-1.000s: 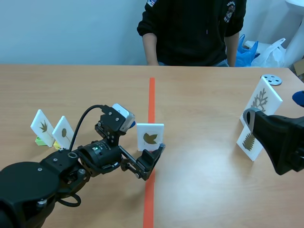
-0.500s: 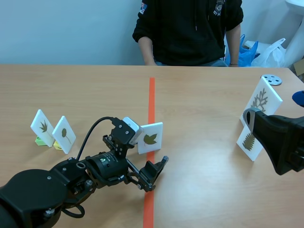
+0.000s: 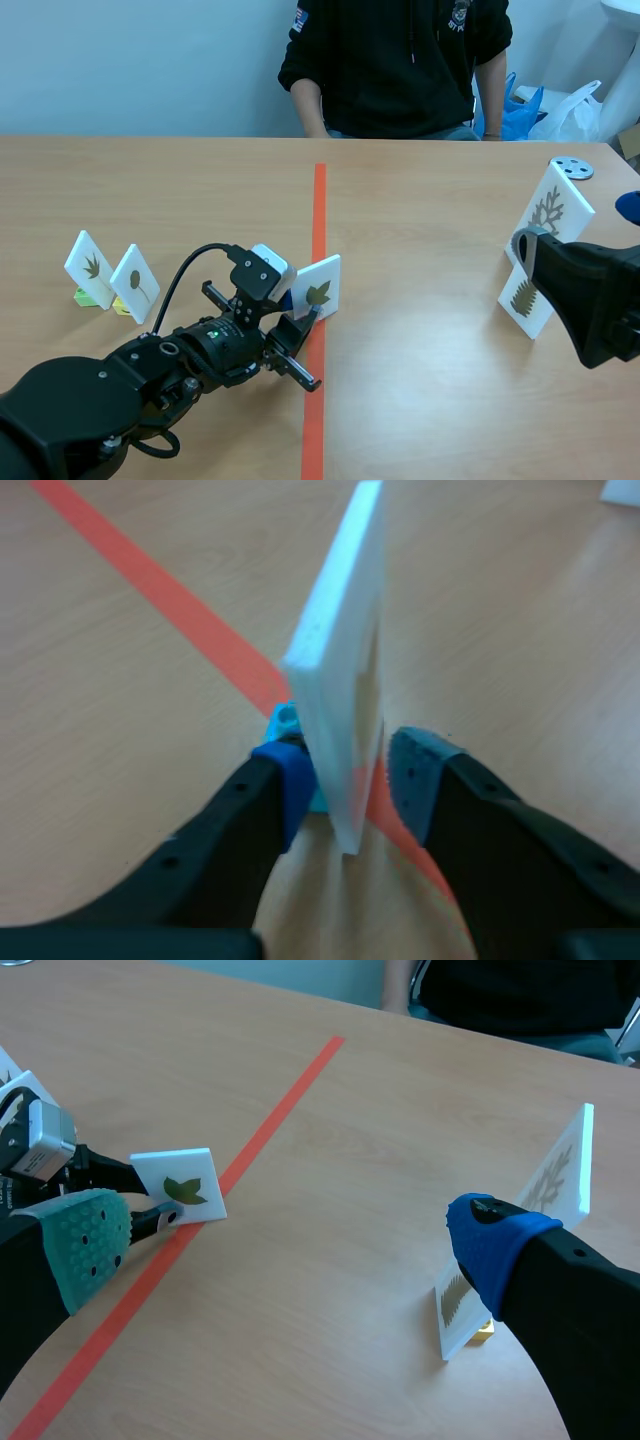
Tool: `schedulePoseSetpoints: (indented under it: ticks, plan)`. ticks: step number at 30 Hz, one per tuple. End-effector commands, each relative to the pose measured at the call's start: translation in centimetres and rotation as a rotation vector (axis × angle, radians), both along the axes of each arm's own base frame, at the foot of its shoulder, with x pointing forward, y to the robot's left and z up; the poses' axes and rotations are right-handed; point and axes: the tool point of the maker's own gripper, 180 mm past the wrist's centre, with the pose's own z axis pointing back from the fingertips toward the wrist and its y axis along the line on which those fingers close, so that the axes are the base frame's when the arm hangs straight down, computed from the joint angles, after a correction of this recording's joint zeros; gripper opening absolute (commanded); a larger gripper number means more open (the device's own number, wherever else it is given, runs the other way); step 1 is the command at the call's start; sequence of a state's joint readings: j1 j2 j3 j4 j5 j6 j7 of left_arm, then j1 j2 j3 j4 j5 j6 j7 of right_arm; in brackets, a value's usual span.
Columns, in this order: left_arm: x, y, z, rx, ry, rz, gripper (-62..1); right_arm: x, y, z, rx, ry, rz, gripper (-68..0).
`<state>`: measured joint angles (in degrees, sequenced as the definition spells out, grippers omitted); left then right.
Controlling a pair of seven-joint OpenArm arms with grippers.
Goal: Sort the leaf by its shape. The table is split by an orange tape line. A compound leaf with several leaflets goes to the left side, a simple leaf with one blade goes to the right side. Return to the home posture when a red brick is placed on the table.
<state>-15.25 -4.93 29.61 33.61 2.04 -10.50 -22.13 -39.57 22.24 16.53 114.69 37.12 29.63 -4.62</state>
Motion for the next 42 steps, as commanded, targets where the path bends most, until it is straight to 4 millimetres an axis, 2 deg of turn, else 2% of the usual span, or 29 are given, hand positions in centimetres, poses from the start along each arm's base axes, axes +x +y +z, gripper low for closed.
schedulePoseSetpoints:
  ticks: [1,7,15,20,24,27,37,42]
  plan:
    - [1.0,-0.5,1.5,-0.035,-0.036,0.005,-46.0,0.2,0.1,0.9,0.018,-0.03,0.0,0.4]
    - [0.9,-0.6,1.3,-0.037,-0.024,0.0,-55.2,0.3,0.1,0.9,0.019,-0.032,0.0,0.4]
    - [0.7,-0.8,2.1,-0.077,0.012,0.002,-55.4,0.3,0.1,1.0,0.02,-0.034,0.0,0.4]
    - [0.3,-0.8,3.9,-0.105,0.023,0.026,-55.4,0.3,0.1,1.0,0.021,-0.037,0.0,0.4]
    - [-0.5,0.0,5.2,-0.128,0.036,0.07,-55.4,0.3,0.1,1.0,0.021,-0.037,0.0,0.4]
    - [-1.2,1.5,5.7,-0.144,0.048,0.145,-55.4,0.3,0.1,1.0,0.021,-0.037,0.0,0.4]
    - [-3.8,9.0,6.6,-0.183,0.055,0.406,-55.2,0.3,0.1,1.0,0.021,-0.037,0.0,0.4]
    - [-4.3,13.0,6.6,-0.154,0.031,0.52,-55.2,0.3,0.1,1.0,0.02,-0.037,0.0,0.4]
